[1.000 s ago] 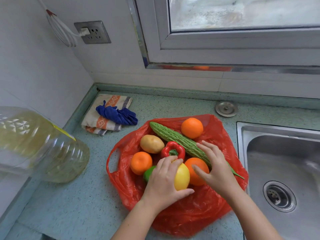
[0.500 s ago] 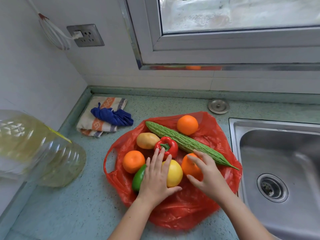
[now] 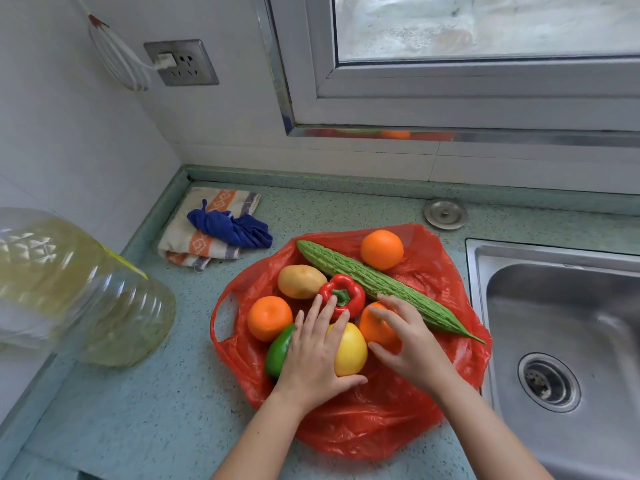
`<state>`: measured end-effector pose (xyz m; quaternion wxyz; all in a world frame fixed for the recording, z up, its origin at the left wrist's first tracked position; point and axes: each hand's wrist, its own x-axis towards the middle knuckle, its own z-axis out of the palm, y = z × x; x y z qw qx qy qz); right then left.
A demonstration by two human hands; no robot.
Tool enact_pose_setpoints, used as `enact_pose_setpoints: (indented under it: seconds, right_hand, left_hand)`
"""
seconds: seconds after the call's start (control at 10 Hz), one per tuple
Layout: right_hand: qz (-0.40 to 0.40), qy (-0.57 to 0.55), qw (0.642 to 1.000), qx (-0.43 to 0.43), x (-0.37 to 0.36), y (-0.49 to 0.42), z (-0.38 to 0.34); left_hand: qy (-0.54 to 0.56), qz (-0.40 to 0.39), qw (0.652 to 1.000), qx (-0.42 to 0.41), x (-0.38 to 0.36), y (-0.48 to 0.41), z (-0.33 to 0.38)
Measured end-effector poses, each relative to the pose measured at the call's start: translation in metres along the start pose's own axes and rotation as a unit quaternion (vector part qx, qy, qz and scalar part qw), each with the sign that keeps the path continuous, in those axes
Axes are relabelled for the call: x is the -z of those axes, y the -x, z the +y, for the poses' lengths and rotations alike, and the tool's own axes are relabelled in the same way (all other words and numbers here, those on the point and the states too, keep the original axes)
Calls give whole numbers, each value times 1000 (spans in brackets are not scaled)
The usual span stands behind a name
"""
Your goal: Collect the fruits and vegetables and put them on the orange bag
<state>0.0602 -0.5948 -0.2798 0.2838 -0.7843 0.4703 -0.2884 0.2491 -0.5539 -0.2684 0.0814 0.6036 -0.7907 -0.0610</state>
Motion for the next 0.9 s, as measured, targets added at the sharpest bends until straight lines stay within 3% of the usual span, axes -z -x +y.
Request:
enact_pose_setpoints:
  seconds: [0.9]
  right_hand:
    - [27,56,998,-12,7,8,-26]
  left_hand:
    - [-2,17,1000,-13,7,12,0]
